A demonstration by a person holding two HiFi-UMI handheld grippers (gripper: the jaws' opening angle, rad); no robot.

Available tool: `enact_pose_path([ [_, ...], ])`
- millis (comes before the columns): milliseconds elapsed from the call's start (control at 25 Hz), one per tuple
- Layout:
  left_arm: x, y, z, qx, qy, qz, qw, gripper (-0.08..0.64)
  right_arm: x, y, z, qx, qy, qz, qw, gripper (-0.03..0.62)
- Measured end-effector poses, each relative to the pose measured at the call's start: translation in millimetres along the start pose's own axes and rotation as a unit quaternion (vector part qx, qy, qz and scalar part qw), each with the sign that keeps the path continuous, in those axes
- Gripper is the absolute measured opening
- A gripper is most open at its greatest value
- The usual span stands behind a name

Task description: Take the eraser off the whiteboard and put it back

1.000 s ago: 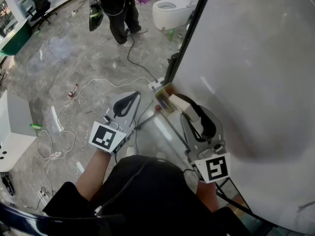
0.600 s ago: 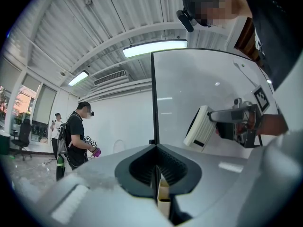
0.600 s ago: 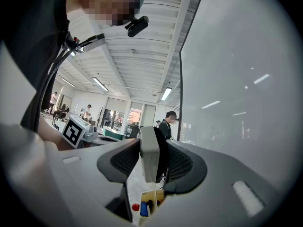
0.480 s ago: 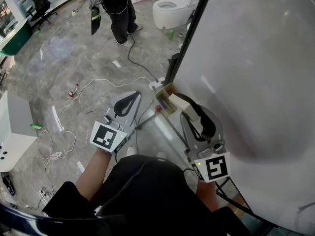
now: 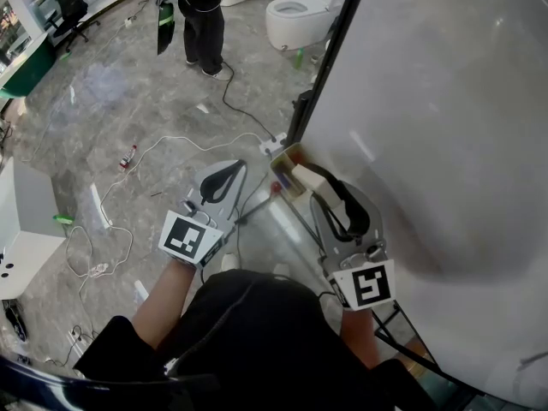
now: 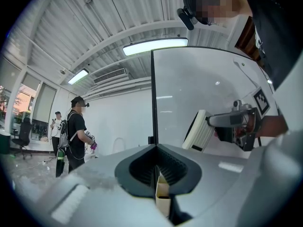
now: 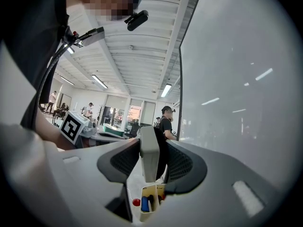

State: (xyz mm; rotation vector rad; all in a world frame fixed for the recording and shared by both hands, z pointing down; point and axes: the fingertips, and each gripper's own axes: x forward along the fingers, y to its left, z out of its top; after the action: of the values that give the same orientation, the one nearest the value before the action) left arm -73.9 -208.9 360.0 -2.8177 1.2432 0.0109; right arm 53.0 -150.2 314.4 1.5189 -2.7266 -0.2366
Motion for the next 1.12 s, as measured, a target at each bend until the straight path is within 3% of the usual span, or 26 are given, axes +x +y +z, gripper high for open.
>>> enact_pose_path([
  [1120, 6.3, -6.7, -35.3, 0.001, 0.039, -0.006, 0.9992, 0.005, 24.5, -7.8, -96.4, 0.02, 0.086, -0.008, 0.996, 0.176],
])
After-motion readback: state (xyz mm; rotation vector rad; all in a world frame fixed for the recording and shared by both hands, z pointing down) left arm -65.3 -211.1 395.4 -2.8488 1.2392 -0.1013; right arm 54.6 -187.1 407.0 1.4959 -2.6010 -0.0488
